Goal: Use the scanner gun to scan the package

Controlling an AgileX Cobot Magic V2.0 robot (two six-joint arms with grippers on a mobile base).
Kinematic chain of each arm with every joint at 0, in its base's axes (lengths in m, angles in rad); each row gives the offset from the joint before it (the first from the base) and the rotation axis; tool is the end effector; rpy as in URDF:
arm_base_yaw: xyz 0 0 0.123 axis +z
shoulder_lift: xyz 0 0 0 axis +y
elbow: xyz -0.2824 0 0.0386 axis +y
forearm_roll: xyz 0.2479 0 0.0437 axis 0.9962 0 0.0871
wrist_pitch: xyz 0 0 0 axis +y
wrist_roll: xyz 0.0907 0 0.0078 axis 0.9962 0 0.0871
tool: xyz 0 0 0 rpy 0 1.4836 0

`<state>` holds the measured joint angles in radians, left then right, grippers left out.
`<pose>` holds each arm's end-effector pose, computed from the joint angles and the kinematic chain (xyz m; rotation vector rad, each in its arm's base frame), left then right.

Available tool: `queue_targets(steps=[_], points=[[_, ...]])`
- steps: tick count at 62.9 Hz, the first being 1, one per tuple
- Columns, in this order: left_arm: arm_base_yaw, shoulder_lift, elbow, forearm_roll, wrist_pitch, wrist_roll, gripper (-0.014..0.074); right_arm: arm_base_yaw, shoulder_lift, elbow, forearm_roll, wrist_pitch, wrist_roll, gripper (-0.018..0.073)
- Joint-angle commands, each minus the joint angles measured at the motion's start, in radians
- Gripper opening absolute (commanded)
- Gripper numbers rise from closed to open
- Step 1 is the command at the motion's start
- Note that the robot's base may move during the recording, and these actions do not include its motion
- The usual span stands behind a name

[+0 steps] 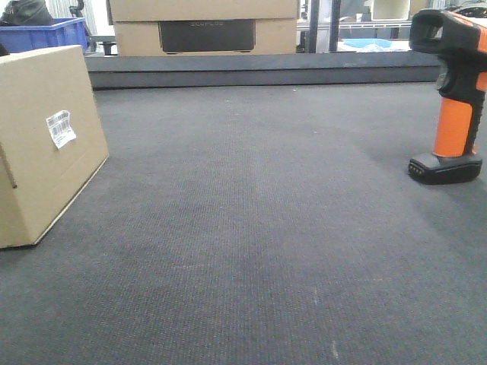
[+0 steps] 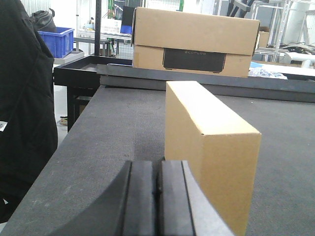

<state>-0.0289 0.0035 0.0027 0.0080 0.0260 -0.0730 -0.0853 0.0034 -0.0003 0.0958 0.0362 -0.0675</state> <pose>0.0568 -0.0016 0.2096 -0.0275 1.5160 -0.0750 0.0565 -0.0045 0.2097 0.0836 1.5206 -0.0429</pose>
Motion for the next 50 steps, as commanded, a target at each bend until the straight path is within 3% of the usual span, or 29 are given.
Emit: queue_targets(steps=[1,33,41,50], points=[[-0.004,-0.003,-0.003,-0.001,-0.013,0.001,-0.0111,0.003,-0.003,0.000,0.004,-0.022,-0.002,-0.0162],[-0.006,-0.003,-0.003,-0.001,-0.056,0.001,-0.0111,0.003,-0.003,0.000,0.004,-0.022,-0.002,-0.0162],[-0.008,-0.003,-0.100,-0.001,0.118,0.001,-0.0111,0.003,-0.003,0.000,0.004,-0.022,-0.002,-0.0162],[-0.008,0.079,-0.318,-0.001,0.373,0.001,-0.0111,0.003,-0.003,0.000,0.004,-0.022,-0.002,-0.0162]])
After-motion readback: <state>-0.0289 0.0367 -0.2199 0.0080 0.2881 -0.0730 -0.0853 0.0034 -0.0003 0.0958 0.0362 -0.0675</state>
